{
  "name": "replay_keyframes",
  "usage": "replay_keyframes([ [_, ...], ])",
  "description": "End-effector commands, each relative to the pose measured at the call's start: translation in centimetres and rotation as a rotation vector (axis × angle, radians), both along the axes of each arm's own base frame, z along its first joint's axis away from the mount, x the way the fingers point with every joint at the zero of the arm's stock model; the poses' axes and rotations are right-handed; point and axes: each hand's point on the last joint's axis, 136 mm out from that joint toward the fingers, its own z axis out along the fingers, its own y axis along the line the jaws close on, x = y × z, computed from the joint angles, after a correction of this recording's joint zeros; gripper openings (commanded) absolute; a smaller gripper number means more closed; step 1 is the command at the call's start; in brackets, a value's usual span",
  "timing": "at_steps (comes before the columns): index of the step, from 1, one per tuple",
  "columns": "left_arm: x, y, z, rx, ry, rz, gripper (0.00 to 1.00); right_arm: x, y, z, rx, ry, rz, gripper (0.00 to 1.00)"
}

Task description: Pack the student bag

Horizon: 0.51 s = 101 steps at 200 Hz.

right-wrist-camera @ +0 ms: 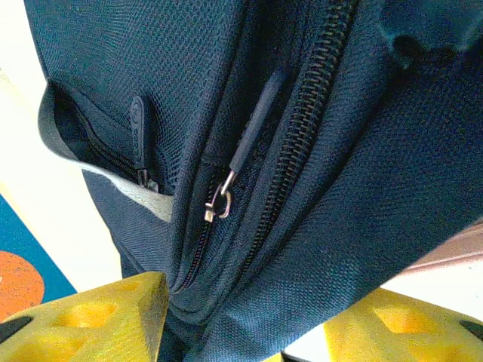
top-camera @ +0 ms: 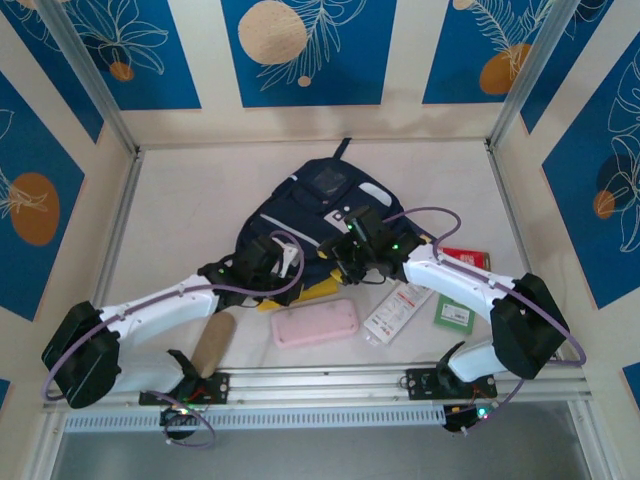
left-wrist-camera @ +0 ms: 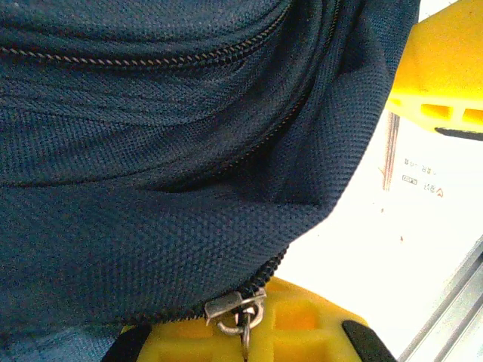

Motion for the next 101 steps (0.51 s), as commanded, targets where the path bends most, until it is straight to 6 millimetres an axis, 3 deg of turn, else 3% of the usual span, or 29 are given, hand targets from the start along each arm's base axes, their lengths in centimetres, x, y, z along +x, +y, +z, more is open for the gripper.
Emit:
replay_keyframes([
  [1,-0.2,-1.2,2.3,-0.074,-0.050,-0.047,0.00,-0.3,0.5,-1.0,-0.002,0.036,-0.008,0.47],
  [25,-0.1,-0.9,2.3,-0.060,-0.054,-0.036,0.00,-0.4,-0.1,-1.8,-0.024,0.046,-0.027,0.22],
  [40,0.0,-0.6,2.2,-0.045,-0.057,-0.024,0.00,-0.3,-1.2,-2.1,-0.059,0.045,-0.054,0.01],
  [101,-0.4,1.3,1.7,0.030,-0.039,0.015,0.00,0.9,-4.5,-1.4,-0.120,-0.006,-0.104,0.00],
])
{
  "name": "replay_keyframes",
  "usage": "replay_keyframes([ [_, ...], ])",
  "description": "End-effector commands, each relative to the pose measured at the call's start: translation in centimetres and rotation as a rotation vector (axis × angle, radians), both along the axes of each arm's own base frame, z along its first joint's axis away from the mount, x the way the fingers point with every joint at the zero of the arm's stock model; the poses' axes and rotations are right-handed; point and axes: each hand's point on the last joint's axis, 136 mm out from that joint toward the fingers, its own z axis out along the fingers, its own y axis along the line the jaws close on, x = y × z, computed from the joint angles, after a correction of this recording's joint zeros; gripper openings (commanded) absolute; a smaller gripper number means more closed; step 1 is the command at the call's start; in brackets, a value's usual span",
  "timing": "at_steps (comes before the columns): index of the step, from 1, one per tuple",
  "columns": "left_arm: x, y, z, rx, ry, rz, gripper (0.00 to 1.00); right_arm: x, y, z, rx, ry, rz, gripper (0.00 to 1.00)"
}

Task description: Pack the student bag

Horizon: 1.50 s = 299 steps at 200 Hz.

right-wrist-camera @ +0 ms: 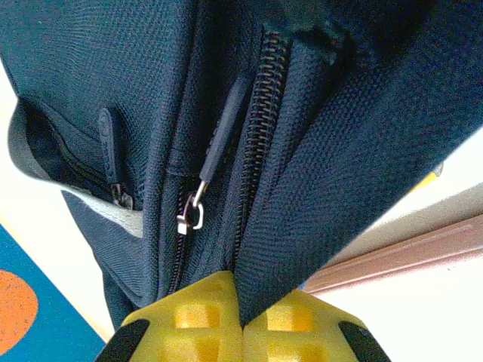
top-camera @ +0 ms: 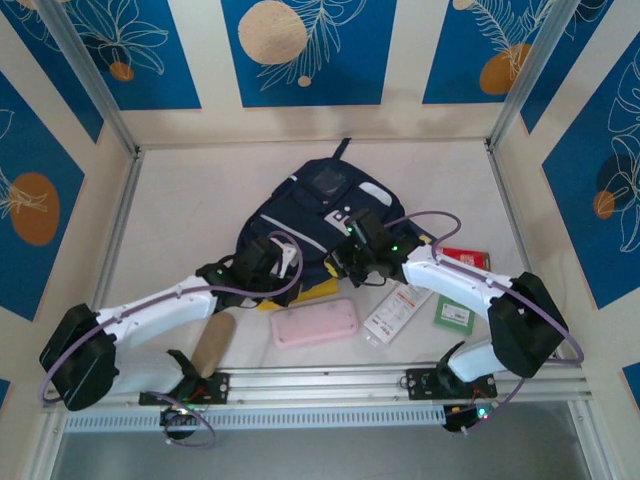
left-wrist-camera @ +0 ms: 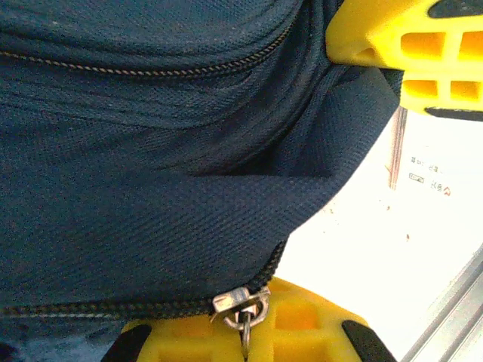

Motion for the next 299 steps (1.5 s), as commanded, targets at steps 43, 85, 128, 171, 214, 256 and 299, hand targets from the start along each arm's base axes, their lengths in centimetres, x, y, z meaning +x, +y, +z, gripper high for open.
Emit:
replay_keyframes([
  [43,-1.0,2.2,1.0,0.061,0.001,0.021,0.00,1.6,-5.0,0.1,-0.141,-0.070,-0.062,0.00],
  [85,-1.1,3.4,0.6,0.083,0.032,0.056,0.00,2.9,-6.8,0.1,-0.213,-0.122,-0.047,0.00],
  [128,-1.2,4.2,0.1,0.080,0.070,0.078,0.00,4.2,-7.9,0.1,-0.199,-0.142,-0.020,0.00],
  [171,-0.7,5.7,-0.4,0.098,0.092,0.131,0.00,5.8,-8.4,0.8,-0.205,-0.190,0.017,0.00],
  [214,-0.4,5.7,0.1,0.079,0.087,0.142,0.00,8.2,-8.2,2.2,-0.206,-0.238,0.073,0.00],
  [256,-0.3,2.8,0.9,-0.050,0.120,0.083,0.00,10.3,-8.5,3.2,-0.254,-0.253,0.107,0.01],
  [299,1.9,-1.1,1.8,-0.135,0.111,0.054,0.00,9.2,-8.9,3.8,-0.263,-0.183,0.077,0.40],
])
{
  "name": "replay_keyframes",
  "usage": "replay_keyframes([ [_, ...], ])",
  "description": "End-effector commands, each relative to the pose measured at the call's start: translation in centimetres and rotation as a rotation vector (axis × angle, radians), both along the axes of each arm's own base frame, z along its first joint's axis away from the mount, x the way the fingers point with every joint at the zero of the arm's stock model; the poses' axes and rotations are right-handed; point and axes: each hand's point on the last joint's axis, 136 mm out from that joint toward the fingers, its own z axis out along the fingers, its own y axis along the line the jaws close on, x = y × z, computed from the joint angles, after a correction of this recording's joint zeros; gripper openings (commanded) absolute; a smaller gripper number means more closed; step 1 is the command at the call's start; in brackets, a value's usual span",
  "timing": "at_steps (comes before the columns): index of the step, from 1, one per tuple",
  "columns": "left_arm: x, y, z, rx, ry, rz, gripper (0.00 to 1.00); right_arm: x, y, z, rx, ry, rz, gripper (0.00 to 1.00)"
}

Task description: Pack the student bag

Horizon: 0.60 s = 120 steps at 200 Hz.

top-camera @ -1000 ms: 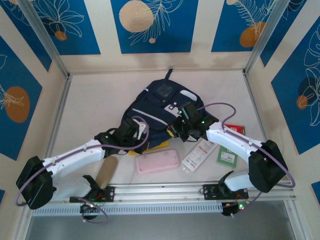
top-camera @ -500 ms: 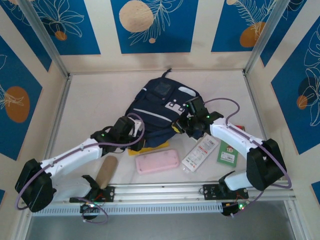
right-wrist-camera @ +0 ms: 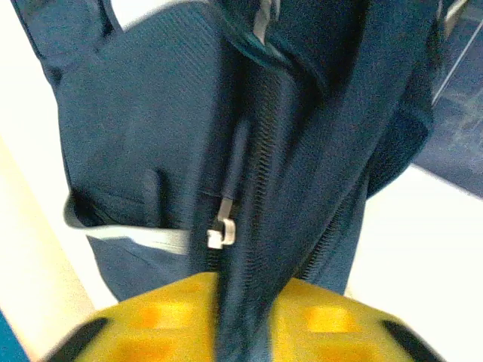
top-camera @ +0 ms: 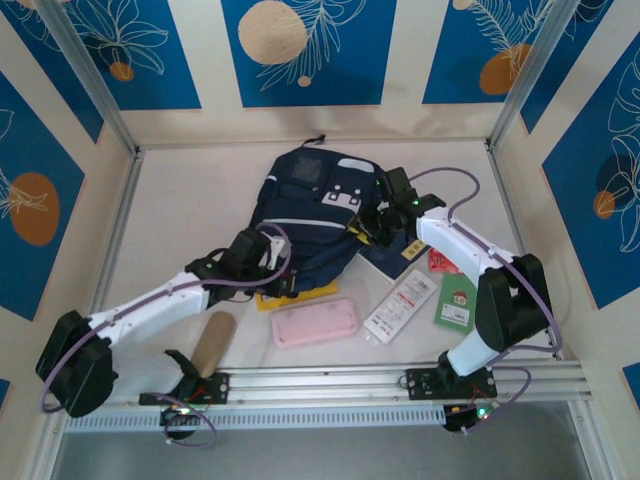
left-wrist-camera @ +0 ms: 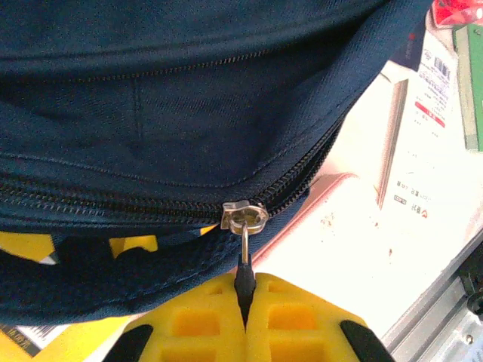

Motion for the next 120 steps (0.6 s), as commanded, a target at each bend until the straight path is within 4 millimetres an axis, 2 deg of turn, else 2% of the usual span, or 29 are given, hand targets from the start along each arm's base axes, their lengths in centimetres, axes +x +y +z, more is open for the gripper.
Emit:
replay_keyframes([
  [1,0.6,-2.5,1.2,-0.080,0.024,-0.027,0.00,0.8,-2.0,1.6,-0.069,-0.036,-0.074,0.40],
  [37,0.8,-4.6,0.7,-0.096,0.032,-0.065,0.00,-2.1,-3.1,2.8,-0.097,-0.004,-0.125,0.46],
  [67,0.0,-5.4,0.1,-0.089,0.039,-0.094,0.00,-4.9,-0.8,2.6,0.036,0.060,-0.129,0.46],
  [100,-0.6,-5.9,0.5,-0.102,0.026,-0.108,0.00,-7.9,1.9,0.5,0.121,0.204,-0.143,0.41],
  [120,-0.9,-6.1,0.9,-0.103,0.014,-0.121,0.00,-8.6,3.6,-0.7,0.189,0.247,-0.138,0.41],
])
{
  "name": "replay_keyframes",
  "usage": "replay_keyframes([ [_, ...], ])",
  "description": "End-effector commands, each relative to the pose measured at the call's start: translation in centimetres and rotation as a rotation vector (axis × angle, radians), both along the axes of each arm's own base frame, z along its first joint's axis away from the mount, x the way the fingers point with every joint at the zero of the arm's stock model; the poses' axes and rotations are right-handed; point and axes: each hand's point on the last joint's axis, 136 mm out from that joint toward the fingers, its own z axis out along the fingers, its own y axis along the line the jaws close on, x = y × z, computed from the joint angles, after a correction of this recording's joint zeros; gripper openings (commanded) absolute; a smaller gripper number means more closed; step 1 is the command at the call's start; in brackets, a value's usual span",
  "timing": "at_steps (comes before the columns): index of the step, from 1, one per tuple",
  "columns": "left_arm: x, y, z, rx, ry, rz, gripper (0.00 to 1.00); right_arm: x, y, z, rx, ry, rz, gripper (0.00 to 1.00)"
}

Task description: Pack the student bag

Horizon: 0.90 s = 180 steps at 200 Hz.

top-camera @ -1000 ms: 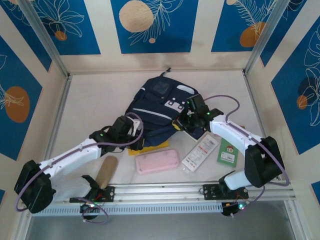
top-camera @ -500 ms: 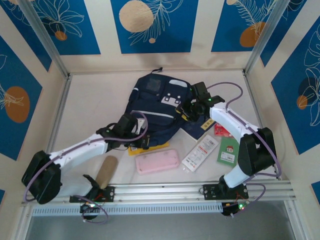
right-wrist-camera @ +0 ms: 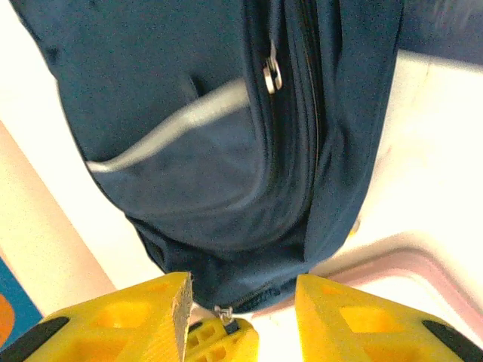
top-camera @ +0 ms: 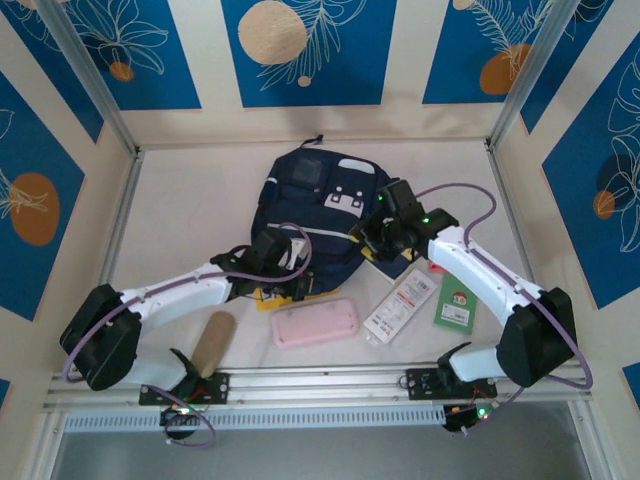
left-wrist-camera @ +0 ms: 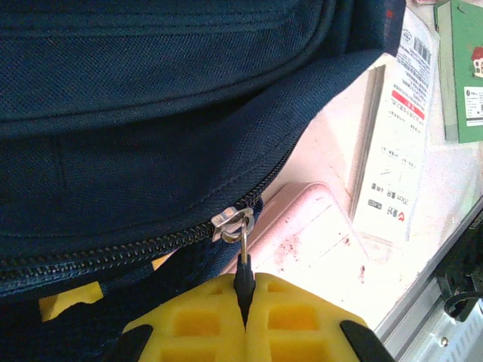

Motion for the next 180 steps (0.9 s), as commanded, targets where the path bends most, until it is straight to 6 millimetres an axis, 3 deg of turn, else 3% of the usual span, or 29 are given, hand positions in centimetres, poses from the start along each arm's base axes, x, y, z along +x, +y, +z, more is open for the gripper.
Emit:
replay_keyframes([
  [1,-0.4,-1.7,2.3,-0.072,-0.036,-0.044,0.00,-1.7,2.2,-1.5,0.115,0.121,-0.036,0.41],
  [56,-0.8,-2.1,3.0,-0.081,-0.046,-0.062,0.00,-0.4,2.7,-3.3,0.069,0.099,-0.054,0.52],
  [94,-0.8,-2.1,3.4,-0.078,-0.052,-0.067,0.00,0.4,3.0,-5.7,0.054,0.129,-0.049,0.49],
  [115,-0.9,-2.0,3.6,-0.077,-0.059,-0.067,0.00,0.8,3.0,-6.7,0.058,0.110,-0.044,0.40],
  [141,-0.9,-1.4,3.5,-0.045,-0.069,-0.067,0.00,1.6,2.4,-6.9,0.072,0.056,-0.048,0.00],
  [180,-0.4,1.0,2.5,0.063,-0.096,-0.030,0.00,2.4,0.1,-5.8,0.013,-0.017,-0.053,0.00],
])
